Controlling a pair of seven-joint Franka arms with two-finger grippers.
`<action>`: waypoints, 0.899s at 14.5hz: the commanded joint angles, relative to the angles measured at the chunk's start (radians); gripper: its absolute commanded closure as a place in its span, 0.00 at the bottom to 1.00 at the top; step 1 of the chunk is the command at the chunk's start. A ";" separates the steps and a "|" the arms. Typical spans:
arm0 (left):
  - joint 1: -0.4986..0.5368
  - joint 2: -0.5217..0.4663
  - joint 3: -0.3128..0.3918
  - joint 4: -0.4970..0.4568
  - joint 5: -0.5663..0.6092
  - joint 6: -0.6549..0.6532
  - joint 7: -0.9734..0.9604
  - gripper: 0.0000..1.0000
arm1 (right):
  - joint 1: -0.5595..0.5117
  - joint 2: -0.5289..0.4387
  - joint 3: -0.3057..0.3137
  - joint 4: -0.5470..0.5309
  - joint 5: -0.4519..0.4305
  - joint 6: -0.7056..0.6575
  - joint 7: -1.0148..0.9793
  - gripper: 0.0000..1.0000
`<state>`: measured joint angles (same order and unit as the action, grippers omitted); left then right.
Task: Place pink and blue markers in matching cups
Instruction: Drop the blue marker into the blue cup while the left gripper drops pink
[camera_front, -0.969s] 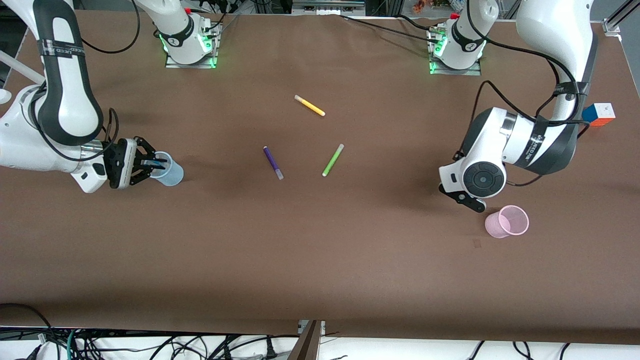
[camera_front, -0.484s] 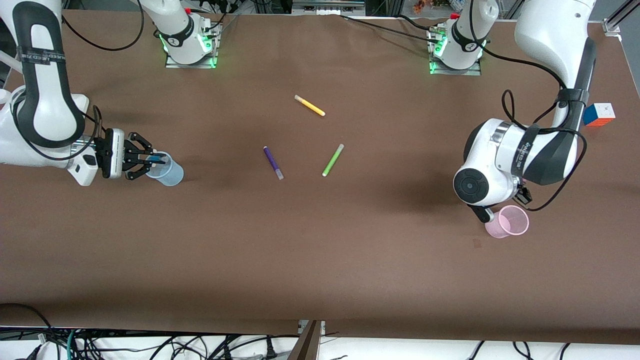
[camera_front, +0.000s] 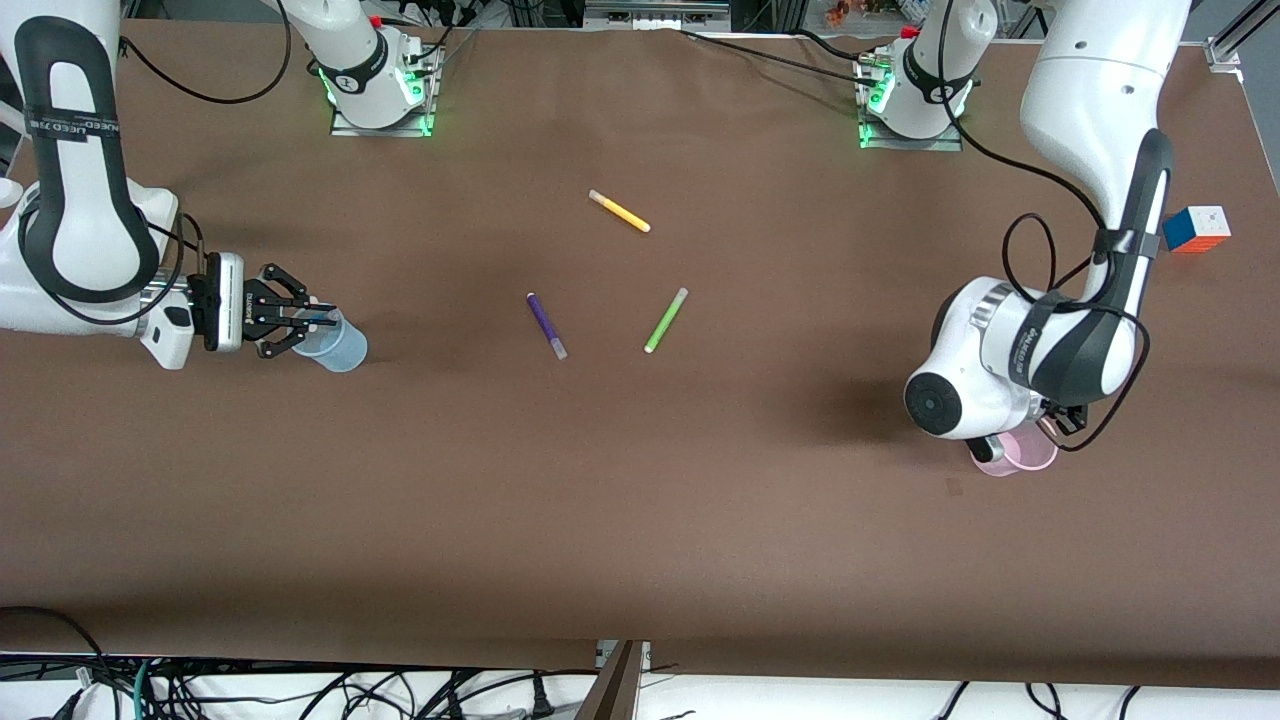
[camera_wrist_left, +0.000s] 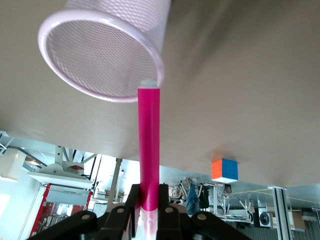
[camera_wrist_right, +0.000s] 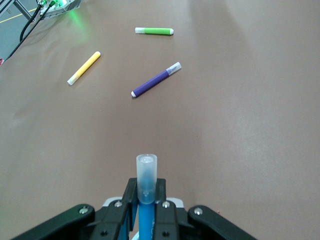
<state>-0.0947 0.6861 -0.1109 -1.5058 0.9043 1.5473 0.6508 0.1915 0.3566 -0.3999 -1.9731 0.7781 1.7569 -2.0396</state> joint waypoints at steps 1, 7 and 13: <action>0.013 0.023 0.007 0.045 0.025 0.023 0.032 0.92 | -0.033 0.021 0.004 -0.007 0.046 -0.017 -0.034 1.00; 0.000 0.044 0.011 0.062 0.056 0.024 -0.005 0.92 | -0.050 0.028 0.006 0.028 0.066 -0.039 0.048 0.00; -0.002 0.049 0.011 0.064 0.056 0.024 -0.036 0.00 | -0.038 0.018 0.009 0.186 -0.044 -0.092 0.475 0.00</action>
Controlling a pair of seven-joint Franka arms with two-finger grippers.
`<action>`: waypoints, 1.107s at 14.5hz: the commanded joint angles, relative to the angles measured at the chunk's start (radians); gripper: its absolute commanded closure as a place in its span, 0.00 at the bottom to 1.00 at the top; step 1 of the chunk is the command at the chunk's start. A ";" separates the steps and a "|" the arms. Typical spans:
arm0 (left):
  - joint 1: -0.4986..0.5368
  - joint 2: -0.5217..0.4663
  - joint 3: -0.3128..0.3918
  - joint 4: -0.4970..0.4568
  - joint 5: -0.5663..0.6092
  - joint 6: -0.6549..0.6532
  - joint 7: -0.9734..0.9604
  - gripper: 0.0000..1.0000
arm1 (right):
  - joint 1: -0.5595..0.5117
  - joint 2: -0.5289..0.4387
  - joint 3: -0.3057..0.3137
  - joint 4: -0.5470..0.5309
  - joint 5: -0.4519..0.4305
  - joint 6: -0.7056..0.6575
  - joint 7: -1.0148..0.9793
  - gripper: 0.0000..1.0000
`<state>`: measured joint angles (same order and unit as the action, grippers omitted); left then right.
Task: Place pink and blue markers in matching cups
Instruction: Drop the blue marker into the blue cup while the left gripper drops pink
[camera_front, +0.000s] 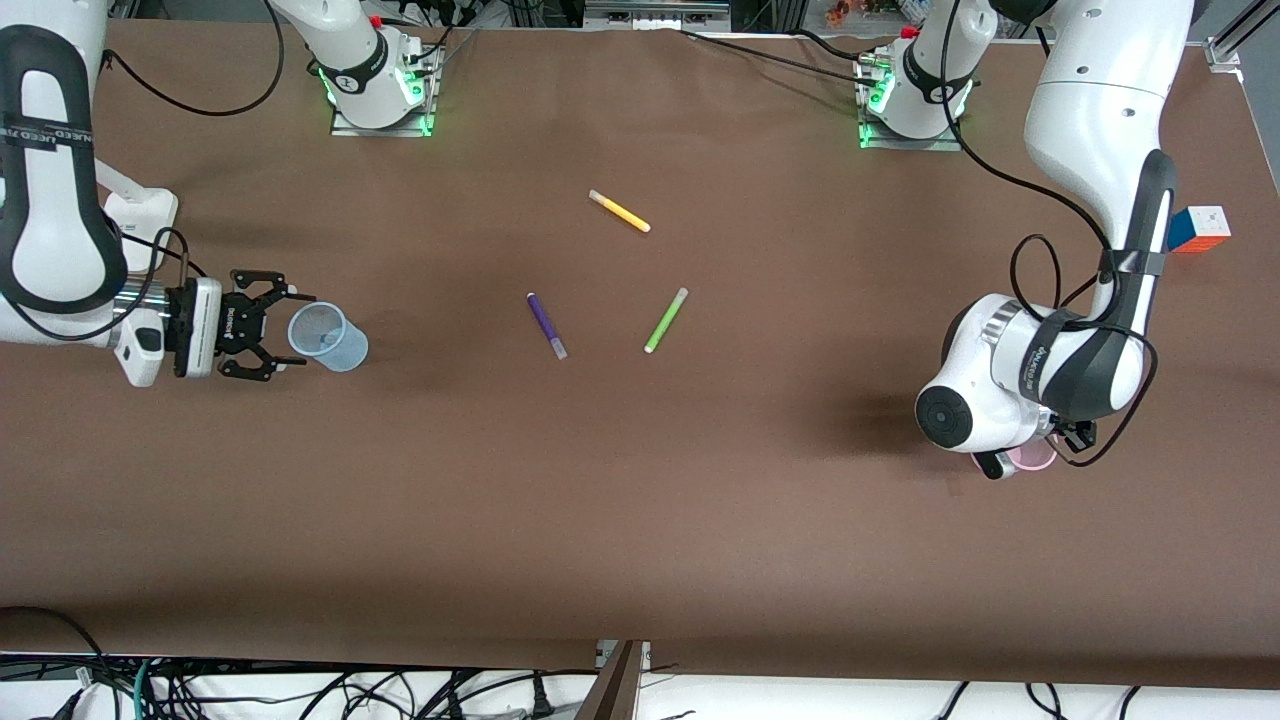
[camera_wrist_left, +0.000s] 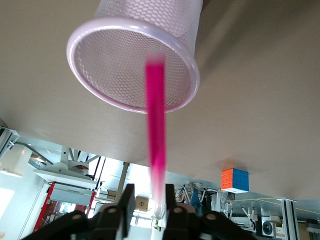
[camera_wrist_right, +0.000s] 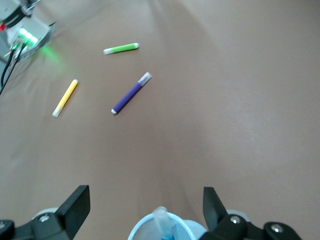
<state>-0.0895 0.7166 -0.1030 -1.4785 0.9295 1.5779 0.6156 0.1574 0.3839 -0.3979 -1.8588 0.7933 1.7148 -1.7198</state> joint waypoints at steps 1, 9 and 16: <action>-0.006 0.014 0.003 0.040 0.029 -0.009 0.006 0.00 | -0.001 -0.010 0.007 0.110 -0.098 -0.076 0.264 0.00; 0.066 -0.175 0.005 0.049 -0.453 -0.067 -0.106 0.00 | 0.074 0.009 0.016 0.374 -0.365 -0.215 1.107 0.00; 0.131 -0.429 -0.009 0.041 -0.796 -0.212 -0.479 0.00 | 0.146 -0.034 0.048 0.377 -0.534 -0.236 1.567 0.00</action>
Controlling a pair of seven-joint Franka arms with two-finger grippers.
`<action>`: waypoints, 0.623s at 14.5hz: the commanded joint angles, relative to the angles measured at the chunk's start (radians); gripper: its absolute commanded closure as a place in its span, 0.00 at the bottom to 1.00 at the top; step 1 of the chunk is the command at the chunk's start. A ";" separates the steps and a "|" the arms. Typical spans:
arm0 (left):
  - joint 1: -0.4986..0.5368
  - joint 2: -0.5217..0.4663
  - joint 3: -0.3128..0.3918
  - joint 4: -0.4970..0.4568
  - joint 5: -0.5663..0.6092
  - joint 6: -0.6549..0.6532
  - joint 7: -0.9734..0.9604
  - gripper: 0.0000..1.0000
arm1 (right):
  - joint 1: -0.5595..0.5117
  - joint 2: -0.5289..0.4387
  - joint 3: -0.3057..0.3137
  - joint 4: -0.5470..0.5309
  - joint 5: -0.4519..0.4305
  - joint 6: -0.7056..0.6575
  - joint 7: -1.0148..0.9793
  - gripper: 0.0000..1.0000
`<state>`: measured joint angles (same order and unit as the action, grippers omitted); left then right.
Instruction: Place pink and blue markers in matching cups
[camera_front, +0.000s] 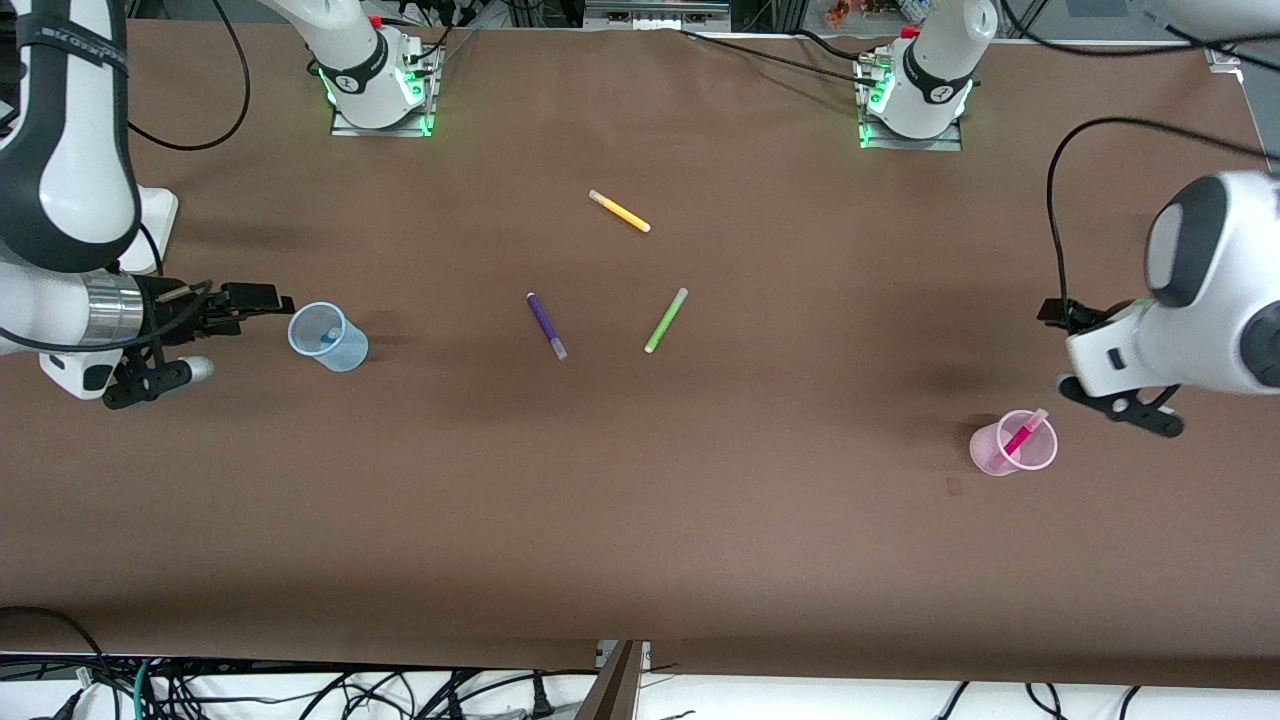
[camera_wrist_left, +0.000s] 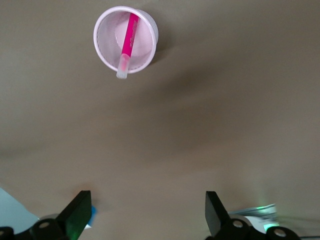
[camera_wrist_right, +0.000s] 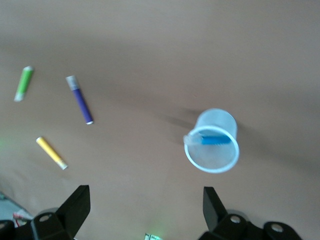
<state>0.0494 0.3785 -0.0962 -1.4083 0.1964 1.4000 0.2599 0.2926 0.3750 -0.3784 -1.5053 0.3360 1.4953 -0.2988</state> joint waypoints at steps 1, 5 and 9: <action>-0.017 -0.131 -0.019 -0.034 -0.075 -0.059 -0.169 0.00 | -0.004 -0.051 0.085 0.022 -0.136 -0.015 0.215 0.00; -0.003 -0.246 -0.050 -0.043 -0.130 -0.101 -0.243 0.00 | -0.111 -0.140 0.251 -0.002 -0.290 -0.015 0.244 0.00; -0.059 -0.424 0.049 -0.236 -0.206 0.074 -0.246 0.00 | -0.160 -0.278 0.259 -0.049 -0.344 -0.015 0.244 0.00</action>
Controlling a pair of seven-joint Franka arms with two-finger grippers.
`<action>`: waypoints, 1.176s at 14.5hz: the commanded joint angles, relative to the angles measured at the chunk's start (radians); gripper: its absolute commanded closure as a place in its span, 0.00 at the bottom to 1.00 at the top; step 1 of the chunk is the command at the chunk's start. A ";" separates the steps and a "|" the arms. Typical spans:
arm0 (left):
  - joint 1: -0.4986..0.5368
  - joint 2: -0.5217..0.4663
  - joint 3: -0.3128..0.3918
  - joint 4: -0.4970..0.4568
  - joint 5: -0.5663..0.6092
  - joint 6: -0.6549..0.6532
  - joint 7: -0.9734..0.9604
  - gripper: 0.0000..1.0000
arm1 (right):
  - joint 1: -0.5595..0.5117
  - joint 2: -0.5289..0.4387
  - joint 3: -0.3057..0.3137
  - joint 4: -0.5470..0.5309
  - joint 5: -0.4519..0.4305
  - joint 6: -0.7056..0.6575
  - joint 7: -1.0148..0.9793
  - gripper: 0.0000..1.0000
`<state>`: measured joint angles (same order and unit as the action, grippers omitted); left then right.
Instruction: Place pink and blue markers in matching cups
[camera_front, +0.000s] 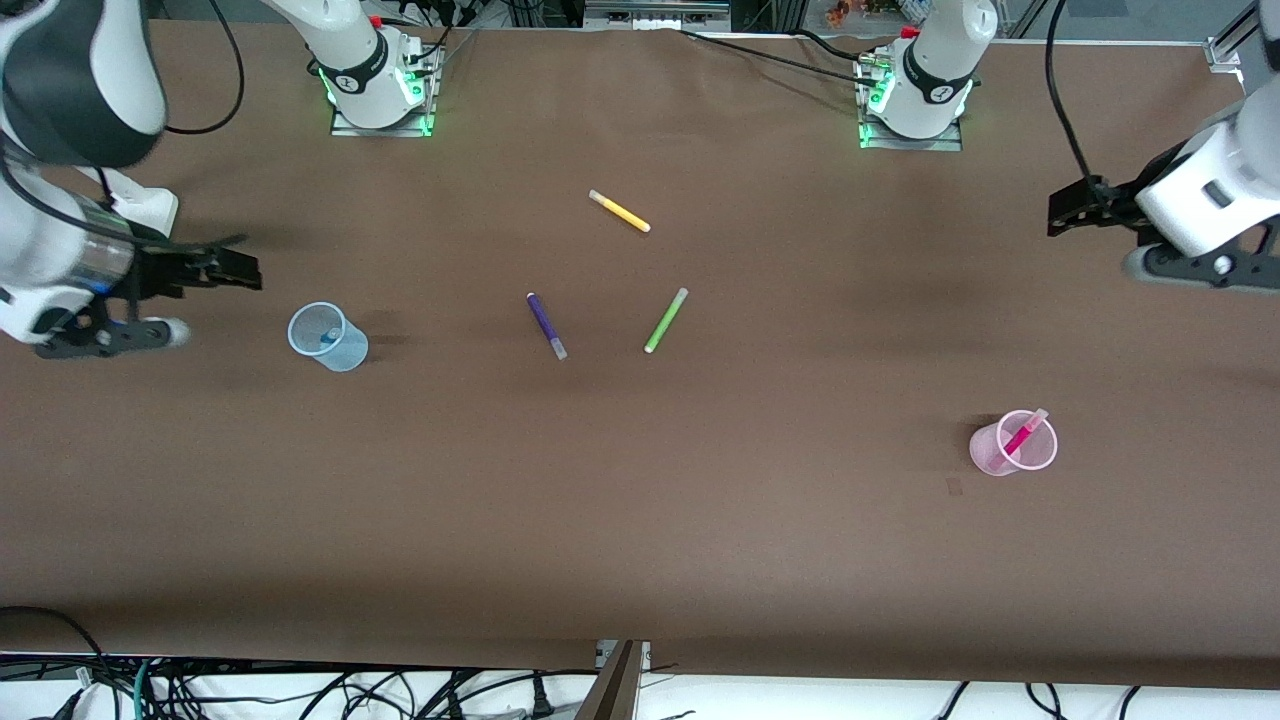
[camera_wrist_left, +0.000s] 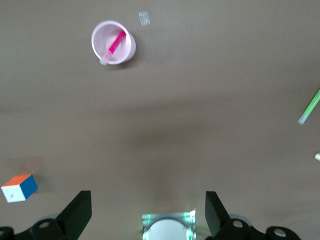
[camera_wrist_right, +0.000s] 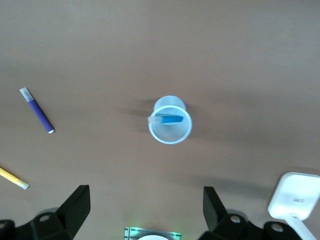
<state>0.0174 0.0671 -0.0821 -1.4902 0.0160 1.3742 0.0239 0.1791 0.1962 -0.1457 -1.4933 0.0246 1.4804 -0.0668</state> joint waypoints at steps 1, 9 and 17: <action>-0.028 -0.139 0.035 -0.188 -0.025 0.153 -0.012 0.00 | -0.067 -0.130 0.026 -0.065 -0.038 0.001 0.007 0.00; -0.142 -0.152 0.139 -0.212 -0.036 0.220 -0.036 0.00 | -0.174 -0.230 0.121 -0.094 -0.068 -0.060 0.077 0.00; -0.131 -0.145 0.137 -0.208 -0.034 0.209 -0.022 0.00 | -0.178 -0.161 0.123 0.001 -0.066 -0.120 0.088 0.00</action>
<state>-0.1061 -0.0651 0.0444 -1.6832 0.0047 1.5743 -0.0005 0.0195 0.0081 -0.0383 -1.5417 -0.0247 1.3962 0.0084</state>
